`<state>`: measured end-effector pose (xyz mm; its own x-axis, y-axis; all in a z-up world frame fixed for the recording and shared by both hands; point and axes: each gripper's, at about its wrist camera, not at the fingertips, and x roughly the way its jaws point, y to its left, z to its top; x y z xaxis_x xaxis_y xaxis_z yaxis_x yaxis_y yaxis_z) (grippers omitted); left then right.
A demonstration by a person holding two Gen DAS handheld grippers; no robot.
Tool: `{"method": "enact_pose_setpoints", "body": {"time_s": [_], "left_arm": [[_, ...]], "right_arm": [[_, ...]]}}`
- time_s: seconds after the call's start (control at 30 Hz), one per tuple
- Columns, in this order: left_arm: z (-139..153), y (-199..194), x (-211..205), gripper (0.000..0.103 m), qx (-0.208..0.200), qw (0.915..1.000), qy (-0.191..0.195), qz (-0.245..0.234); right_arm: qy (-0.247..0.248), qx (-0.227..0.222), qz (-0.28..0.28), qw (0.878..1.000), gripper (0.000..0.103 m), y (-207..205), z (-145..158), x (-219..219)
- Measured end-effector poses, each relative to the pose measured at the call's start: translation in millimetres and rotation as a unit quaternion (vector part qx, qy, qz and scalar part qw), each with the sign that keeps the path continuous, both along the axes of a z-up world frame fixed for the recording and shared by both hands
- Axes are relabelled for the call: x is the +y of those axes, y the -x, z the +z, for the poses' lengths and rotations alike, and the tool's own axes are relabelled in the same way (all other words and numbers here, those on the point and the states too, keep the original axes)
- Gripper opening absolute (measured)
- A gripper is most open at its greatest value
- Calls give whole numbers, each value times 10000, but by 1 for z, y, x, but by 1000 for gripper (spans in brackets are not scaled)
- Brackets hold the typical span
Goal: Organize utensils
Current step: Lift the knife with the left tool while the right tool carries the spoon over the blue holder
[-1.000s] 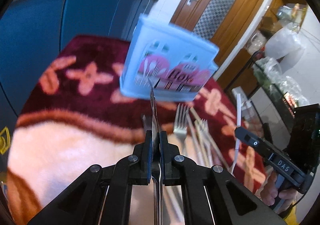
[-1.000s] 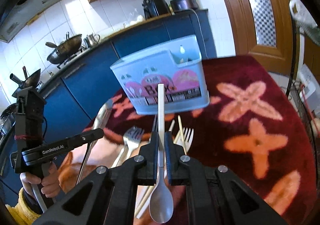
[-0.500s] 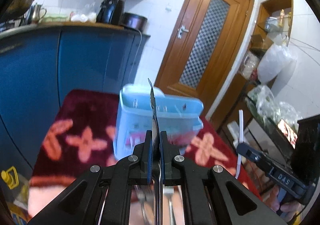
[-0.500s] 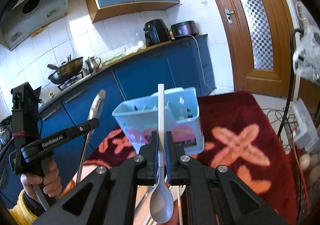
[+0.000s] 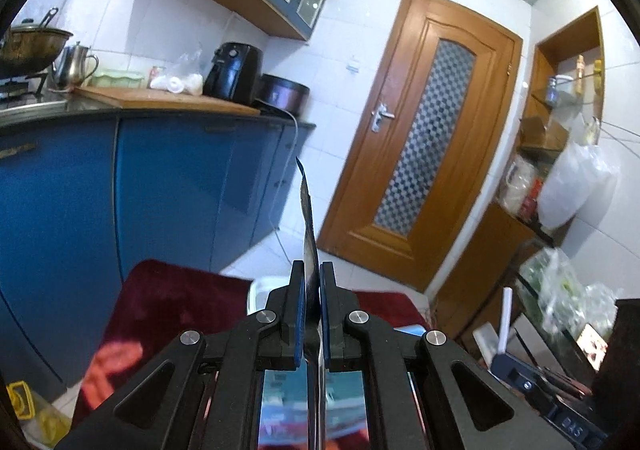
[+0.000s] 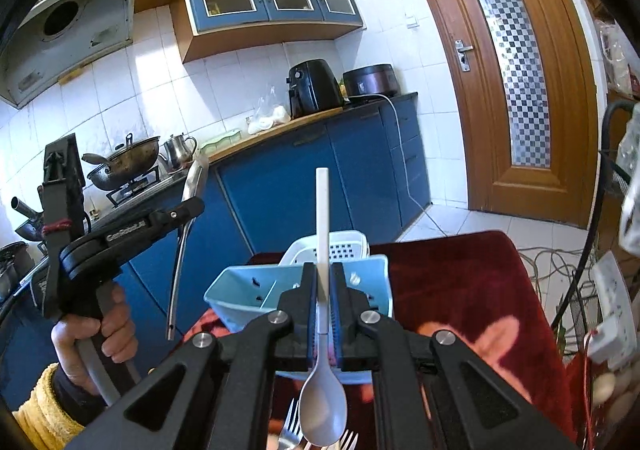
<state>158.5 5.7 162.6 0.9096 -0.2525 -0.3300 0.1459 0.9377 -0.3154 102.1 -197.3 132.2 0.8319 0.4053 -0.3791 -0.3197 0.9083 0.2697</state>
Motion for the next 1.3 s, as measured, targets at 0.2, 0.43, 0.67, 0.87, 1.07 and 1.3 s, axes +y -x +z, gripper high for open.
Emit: {"method": "enact_pose_setpoints", "body": {"time_s": [0.2, 0.43, 0.67, 0.87, 1.07, 1.3], "left_arm": [[8, -22, -8, 6, -334, 9991, -105, 244], [6, -40, -15, 6, -687, 9953, -327, 605], [-18, -48, -15, 6, -824, 9909, -497, 942], [-39, -39, -23, 6, -944, 9879, -711, 1007], [-56, -30, -28, 6, -965, 9867, -865, 984], [-63, -25, -25, 7, -851, 9882, -883, 919]], "right_arm": [[90, -171, -5, 9998, 8, -19, 7, 0], [9, -312, -57, 9995, 8, -48, 10, -2], [93, -555, -144, 9983, 8, -72, 2, 5], [259, -640, -142, 9975, 8, -84, -17, 12], [538, -711, -176, 9959, 8, -85, -30, 18], [580, -660, -161, 9960, 9, -79, -35, 18]]}}
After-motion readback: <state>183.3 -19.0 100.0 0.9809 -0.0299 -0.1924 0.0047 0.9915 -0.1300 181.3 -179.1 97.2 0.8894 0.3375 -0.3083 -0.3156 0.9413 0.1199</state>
